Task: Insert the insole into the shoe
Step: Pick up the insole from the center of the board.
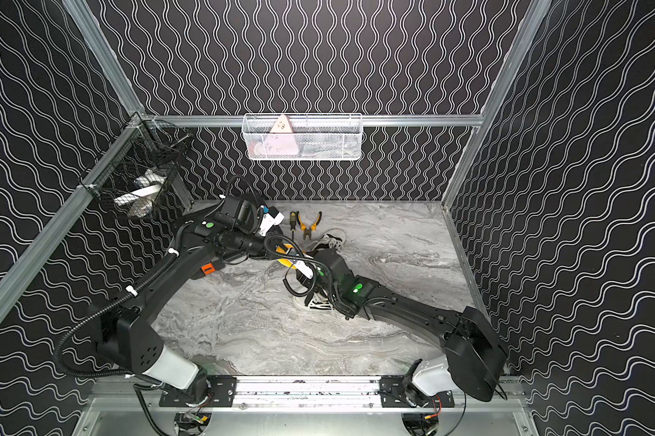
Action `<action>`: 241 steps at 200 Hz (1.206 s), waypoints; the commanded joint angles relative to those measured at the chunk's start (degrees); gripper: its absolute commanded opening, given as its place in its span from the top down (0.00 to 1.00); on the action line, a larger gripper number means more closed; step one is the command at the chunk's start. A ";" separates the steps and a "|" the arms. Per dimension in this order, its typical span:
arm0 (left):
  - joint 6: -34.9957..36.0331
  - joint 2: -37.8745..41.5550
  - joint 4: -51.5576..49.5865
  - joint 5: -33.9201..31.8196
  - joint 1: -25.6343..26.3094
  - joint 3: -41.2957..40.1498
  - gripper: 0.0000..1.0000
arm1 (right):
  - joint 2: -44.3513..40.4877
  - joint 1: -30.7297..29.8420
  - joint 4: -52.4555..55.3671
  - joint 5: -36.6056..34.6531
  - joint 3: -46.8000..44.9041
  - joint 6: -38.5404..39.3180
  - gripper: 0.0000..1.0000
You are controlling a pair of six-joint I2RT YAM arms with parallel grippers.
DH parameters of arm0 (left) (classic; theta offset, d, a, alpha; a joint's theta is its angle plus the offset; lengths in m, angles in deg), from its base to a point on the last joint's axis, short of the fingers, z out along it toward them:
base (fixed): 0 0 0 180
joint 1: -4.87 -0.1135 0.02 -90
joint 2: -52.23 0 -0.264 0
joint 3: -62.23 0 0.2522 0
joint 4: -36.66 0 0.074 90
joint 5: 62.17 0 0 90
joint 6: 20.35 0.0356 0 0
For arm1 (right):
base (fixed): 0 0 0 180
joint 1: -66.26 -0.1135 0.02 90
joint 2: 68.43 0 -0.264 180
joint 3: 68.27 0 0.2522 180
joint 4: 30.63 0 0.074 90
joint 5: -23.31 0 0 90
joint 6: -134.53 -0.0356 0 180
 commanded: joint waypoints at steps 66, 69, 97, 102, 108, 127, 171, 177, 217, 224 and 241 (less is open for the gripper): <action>4.85 2.60 -0.26 3.07 -0.05 -1.23 1.00 | -0.25 6.94 9.37 17.89 4.30 -2.89 0.31; 5.03 2.66 -0.34 3.16 -0.05 -1.28 1.00 | -0.26 6.95 9.67 17.91 4.42 -2.81 0.30; 5.71 3.30 0.28 4.87 0.33 -1.63 1.00 | -0.02 7.74 10.55 20.51 5.55 -2.35 0.25; 5.67 3.47 0.40 4.75 0.52 -1.58 1.00 | 0.16 7.79 10.78 20.98 6.01 -2.43 0.24; 5.71 3.58 0.48 4.49 0.76 -1.59 1.00 | 0.45 7.78 11.33 21.69 6.65 -2.31 0.23; 5.70 3.67 0.58 3.98 1.65 -1.40 1.00 | 1.64 7.82 12.53 23.56 8.82 -2.27 0.20; 6.24 4.08 0.79 3.72 1.88 -1.27 1.00 | 3.14 7.81 14.61 28.00 11.83 -1.80 0.19; 6.16 4.25 1.09 3.87 1.88 -1.37 1.00 | 3.12 7.88 14.75 28.68 11.77 -1.67 0.19; 5.00 5.08 3.67 3.51 1.82 -2.27 1.00 | 2.48 9.54 15.94 34.73 11.60 -2.25 0.19; 4.73 5.12 4.04 3.59 1.86 -2.46 1.00 | 2.38 9.76 15.86 35.01 11.37 -2.26 0.21; 3.44 5.42 4.76 1.98 1.88 -2.76 1.00 | 2.14 10.18 15.67 34.68 10.81 -2.29 0.22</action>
